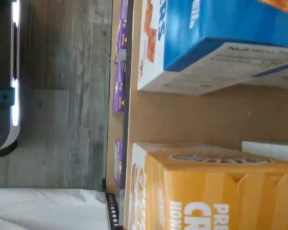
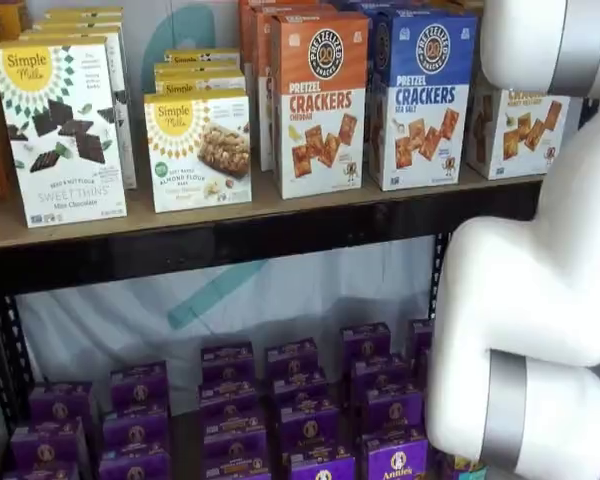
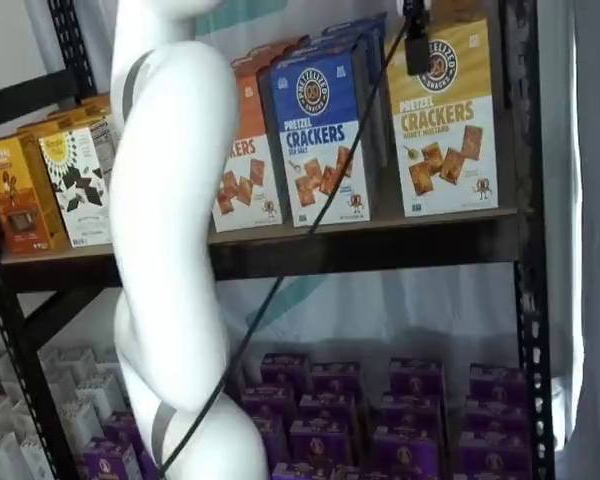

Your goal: Retrieve the yellow and white box located on the top shelf, the sixth one from the left

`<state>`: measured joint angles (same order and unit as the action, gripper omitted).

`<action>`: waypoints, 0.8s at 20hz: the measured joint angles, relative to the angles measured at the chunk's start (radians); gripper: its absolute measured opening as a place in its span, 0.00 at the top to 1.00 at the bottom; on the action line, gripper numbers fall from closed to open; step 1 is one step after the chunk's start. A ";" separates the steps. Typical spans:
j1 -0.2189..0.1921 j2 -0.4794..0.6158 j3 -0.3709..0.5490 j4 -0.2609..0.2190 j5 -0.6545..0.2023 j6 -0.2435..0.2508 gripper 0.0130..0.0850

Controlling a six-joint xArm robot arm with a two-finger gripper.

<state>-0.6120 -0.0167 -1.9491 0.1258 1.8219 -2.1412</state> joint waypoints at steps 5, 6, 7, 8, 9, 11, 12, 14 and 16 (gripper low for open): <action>-0.001 -0.011 0.017 0.004 -0.007 0.001 0.00; -0.001 -0.013 0.020 0.006 -0.008 0.001 0.00; -0.003 -0.016 0.025 0.009 -0.010 0.000 0.00; -0.003 -0.016 0.025 0.010 -0.010 0.000 0.00; -0.006 -0.018 0.027 0.015 -0.010 0.000 0.06; -0.007 -0.020 0.031 0.019 -0.014 -0.001 0.11; -0.007 -0.020 0.031 0.019 -0.014 -0.001 0.17; -0.007 -0.019 0.030 0.017 -0.013 -0.001 0.22; -0.006 -0.016 0.025 0.016 -0.008 -0.001 0.22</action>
<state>-0.6180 -0.0329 -1.9242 0.1416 1.8134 -2.1418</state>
